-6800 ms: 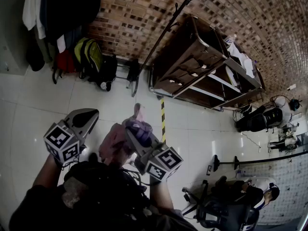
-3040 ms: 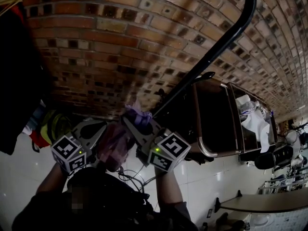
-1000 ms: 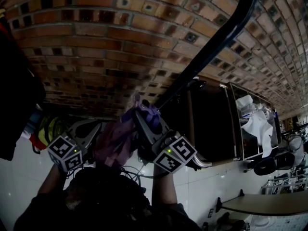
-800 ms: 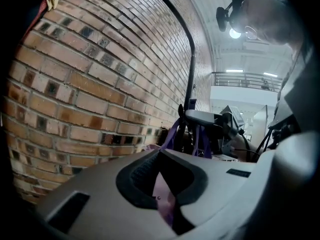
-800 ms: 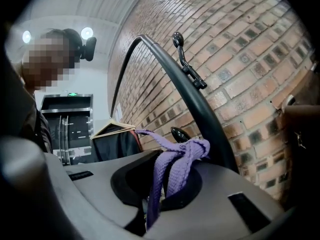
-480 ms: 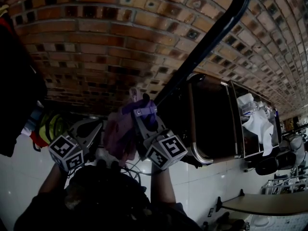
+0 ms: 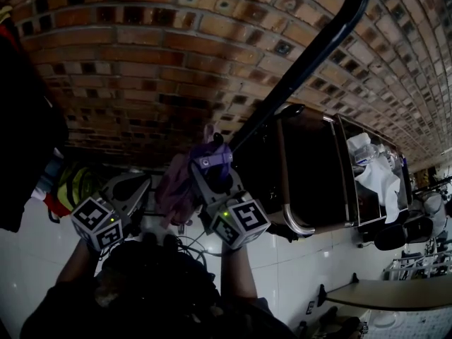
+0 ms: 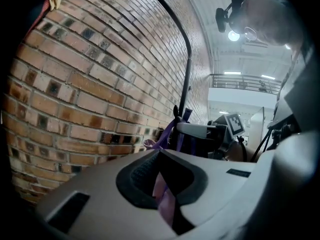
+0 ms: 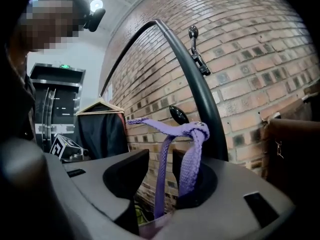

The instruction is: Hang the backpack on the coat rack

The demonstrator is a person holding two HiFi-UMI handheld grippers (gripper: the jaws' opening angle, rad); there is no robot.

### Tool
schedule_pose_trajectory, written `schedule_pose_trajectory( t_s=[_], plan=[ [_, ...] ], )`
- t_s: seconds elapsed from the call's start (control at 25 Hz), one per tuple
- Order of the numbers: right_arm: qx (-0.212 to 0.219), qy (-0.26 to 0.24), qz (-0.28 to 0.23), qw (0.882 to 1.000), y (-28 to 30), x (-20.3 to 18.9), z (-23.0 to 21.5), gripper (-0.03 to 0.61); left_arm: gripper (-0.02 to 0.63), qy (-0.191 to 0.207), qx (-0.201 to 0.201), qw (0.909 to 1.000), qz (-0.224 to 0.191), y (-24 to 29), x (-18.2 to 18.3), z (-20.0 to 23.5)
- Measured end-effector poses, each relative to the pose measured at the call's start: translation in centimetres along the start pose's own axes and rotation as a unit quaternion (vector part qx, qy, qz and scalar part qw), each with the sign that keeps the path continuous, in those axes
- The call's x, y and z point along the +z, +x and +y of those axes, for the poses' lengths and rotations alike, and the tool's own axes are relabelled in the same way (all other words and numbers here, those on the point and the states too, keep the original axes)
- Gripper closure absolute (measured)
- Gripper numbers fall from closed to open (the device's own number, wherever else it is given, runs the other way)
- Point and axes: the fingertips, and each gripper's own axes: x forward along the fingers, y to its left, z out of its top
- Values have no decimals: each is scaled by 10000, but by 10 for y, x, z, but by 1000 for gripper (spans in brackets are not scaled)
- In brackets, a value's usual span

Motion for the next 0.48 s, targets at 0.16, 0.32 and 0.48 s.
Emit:
schedule_pose_trajectory(
  t_s=[0.16,0.32,0.48],
  plan=[
    [-248,-45,34,9997,-2,0,2,386,601,-2,-85,9999,63,-4,-3,2],
    [-792,-198,66,9966,-9,-2,-1,365,601,19,-250,9996,137,-5,-3,3],
    [-1430,-418,63,9888,-25,-8,-8,365,601,61,-456,9988,159,-4,-4,6]
  ],
)
